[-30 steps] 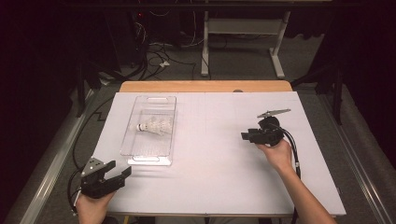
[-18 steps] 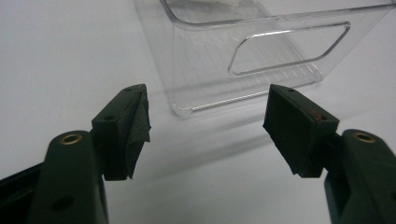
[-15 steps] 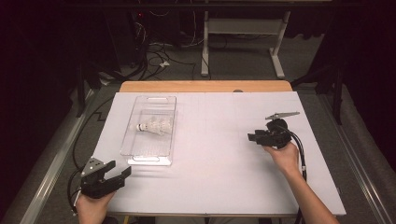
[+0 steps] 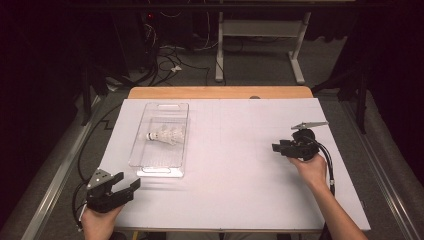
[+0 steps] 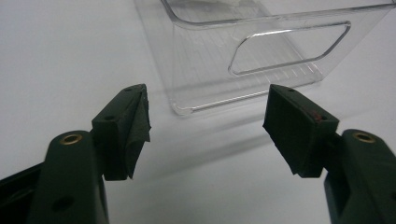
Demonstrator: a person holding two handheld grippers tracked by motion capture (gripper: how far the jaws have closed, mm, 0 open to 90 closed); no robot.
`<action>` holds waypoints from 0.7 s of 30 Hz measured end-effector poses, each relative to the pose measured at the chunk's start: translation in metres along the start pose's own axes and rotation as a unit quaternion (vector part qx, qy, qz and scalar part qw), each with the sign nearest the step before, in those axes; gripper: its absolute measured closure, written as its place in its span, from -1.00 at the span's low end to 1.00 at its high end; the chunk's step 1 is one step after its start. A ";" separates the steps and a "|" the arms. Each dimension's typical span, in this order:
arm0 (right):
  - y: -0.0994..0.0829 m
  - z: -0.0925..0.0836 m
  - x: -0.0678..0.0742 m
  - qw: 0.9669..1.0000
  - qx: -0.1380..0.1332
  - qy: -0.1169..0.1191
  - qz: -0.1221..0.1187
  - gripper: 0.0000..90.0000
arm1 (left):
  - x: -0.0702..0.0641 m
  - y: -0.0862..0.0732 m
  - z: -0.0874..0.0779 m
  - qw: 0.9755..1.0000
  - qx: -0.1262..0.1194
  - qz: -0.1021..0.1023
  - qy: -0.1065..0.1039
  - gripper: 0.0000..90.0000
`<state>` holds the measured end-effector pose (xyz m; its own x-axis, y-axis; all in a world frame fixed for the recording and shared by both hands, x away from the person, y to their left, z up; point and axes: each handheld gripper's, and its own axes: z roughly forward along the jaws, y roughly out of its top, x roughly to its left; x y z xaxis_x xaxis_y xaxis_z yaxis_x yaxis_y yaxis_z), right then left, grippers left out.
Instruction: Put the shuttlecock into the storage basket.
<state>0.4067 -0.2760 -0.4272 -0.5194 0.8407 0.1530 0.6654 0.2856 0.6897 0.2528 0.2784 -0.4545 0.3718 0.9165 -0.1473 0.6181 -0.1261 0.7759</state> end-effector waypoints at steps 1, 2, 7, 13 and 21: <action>-0.001 -0.001 -0.001 1.000 0.000 -0.001 0.000 0.27 | 0.000 0.000 0.000 1.000 0.000 0.000 0.000 -0.28; -0.002 -0.001 -0.002 1.000 -0.001 -0.002 0.002 0.26 | 0.000 0.000 0.000 1.000 0.000 0.000 0.000 -0.28; -0.009 -0.003 -0.004 1.000 -0.002 -0.003 0.006 0.24 | 0.000 0.000 0.000 1.000 0.000 0.001 0.001 -0.28; -0.014 -0.008 -0.005 1.000 -0.007 -0.005 0.005 0.23 | 0.000 0.000 0.000 1.000 0.000 0.001 0.001 -0.28; -0.021 -0.014 -0.008 1.000 -0.014 -0.010 0.014 0.22 | 0.000 0.000 0.000 1.000 0.000 0.002 0.000 -0.28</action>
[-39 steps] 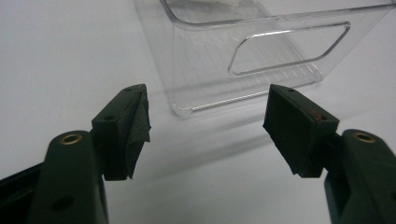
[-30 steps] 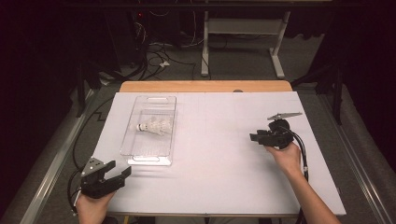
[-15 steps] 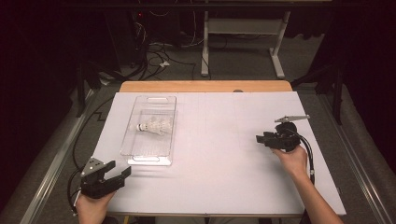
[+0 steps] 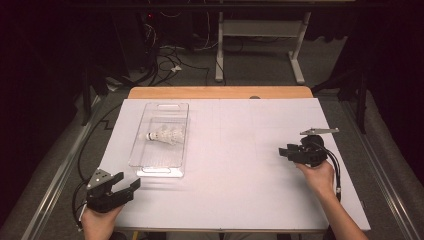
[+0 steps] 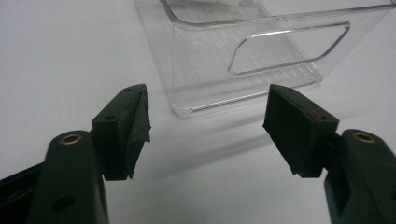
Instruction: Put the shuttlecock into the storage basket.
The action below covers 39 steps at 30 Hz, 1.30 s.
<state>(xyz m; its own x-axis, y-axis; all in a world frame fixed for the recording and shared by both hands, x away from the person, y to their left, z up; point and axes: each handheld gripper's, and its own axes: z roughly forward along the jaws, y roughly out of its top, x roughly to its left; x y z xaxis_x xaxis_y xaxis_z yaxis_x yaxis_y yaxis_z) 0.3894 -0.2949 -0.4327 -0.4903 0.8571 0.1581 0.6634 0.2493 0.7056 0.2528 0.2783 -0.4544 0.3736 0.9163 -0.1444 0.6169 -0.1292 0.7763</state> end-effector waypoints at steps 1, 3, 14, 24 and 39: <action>-0.001 -0.001 0.000 1.000 0.000 -0.001 0.001 0.22 | 0.000 0.000 0.000 1.000 -0.001 -0.001 0.000 -0.28; -0.003 -0.002 -0.001 1.000 -0.001 -0.002 0.003 0.21 | 0.000 0.000 0.000 1.000 -0.001 -0.001 -0.001 -0.28; -0.011 -0.010 -0.005 1.000 -0.009 -0.008 0.007 0.20 | 0.000 0.000 0.000 1.000 0.000 -0.001 0.000 -0.28; -0.018 -0.014 -0.006 1.000 -0.009 -0.013 0.012 0.19 | 0.000 0.000 0.000 1.000 0.000 0.000 -0.001 -0.28; -0.032 -0.023 -0.006 0.999 -0.013 -0.024 0.016 0.13 | 0.000 0.000 -0.001 1.000 -0.001 0.001 -0.001 -0.28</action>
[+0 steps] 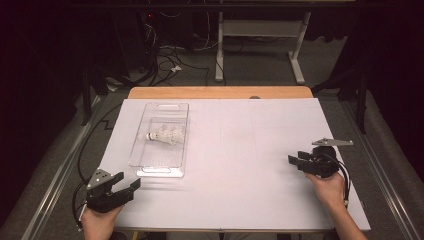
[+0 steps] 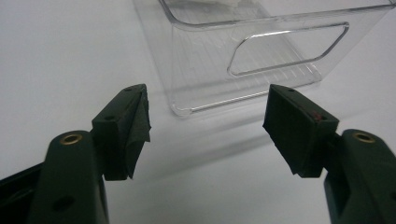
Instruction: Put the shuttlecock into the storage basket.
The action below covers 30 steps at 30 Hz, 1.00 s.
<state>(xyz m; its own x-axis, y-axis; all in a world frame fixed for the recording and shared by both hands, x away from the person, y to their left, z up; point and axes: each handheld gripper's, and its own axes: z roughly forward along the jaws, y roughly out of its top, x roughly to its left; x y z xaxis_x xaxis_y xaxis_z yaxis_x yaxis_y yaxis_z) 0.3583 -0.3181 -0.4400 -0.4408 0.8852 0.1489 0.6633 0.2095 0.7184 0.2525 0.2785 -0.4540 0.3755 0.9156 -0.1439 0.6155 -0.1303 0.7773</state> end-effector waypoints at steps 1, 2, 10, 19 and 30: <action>-0.002 0.000 0.000 1.000 -0.002 0.000 0.000 0.13 | 0.000 0.000 0.000 1.000 0.000 0.000 0.000 -0.28; -0.003 -0.001 0.000 1.000 -0.003 0.000 0.000 0.13 | 0.000 0.000 0.000 1.000 -0.001 0.001 0.000 -0.28; -0.009 -0.006 0.002 1.000 -0.010 -0.005 0.002 0.13 | 0.000 0.000 0.000 1.000 -0.002 0.001 -0.001 -0.28; -0.013 -0.010 0.004 1.000 -0.017 -0.006 0.000 0.10 | 0.000 0.000 0.001 1.000 -0.001 0.001 -0.001 -0.28; -0.022 -0.017 0.003 1.000 -0.026 -0.005 0.005 0.04 | -0.001 0.000 0.001 1.000 -0.001 0.001 0.000 -0.28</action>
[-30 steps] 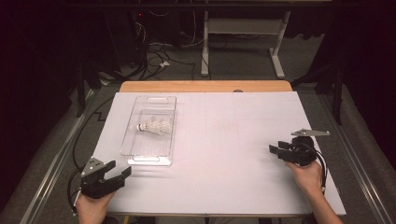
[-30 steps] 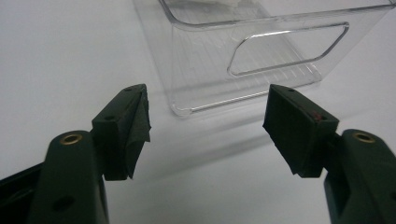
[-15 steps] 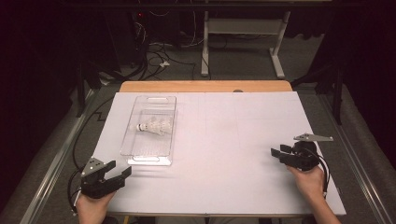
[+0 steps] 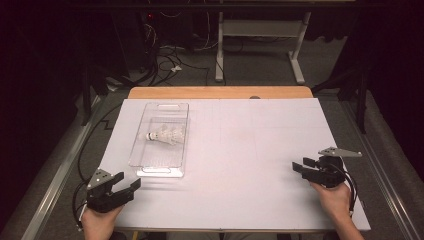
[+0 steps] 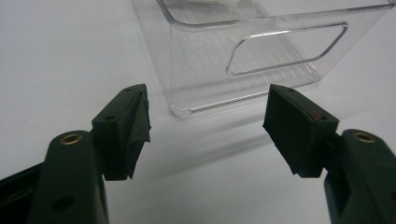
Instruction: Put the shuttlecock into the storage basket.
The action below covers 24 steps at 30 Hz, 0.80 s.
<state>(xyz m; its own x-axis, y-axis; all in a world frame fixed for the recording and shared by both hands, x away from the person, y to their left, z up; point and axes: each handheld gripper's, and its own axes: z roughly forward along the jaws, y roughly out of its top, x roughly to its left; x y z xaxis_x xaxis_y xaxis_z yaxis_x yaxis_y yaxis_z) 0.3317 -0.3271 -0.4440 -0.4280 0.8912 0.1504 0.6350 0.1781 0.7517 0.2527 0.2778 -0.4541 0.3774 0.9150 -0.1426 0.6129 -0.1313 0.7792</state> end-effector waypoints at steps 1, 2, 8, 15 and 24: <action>-0.001 -0.001 0.000 1.000 -0.002 0.000 0.001 0.03 | 0.000 0.000 0.000 1.000 0.000 0.000 0.000 -0.28; -0.002 -0.002 -0.001 1.000 -0.003 0.001 0.003 0.03 | 0.000 0.000 0.000 1.000 0.000 0.000 0.000 -0.28; -0.006 -0.005 -0.001 1.000 -0.008 0.002 0.002 0.01 | 0.000 0.000 0.000 1.000 0.001 0.000 0.000 -0.28; -0.010 -0.007 0.000 1.000 -0.011 0.008 0.002 -0.01 | 0.000 0.000 0.000 1.000 0.000 -0.001 0.000 -0.28; -0.016 -0.011 0.001 1.000 -0.018 0.008 0.000 -0.05 | 0.000 0.000 0.000 1.000 0.000 -0.001 0.000 -0.28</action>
<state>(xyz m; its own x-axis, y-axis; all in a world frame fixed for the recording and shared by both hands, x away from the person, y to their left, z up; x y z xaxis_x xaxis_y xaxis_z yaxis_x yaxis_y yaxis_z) 0.3142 -0.3340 -0.4489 -0.4388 0.8842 0.1601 0.6110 0.1629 0.7747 0.2529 0.2775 -0.4542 0.3769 0.9150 -0.1438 0.6140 -0.1306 0.7784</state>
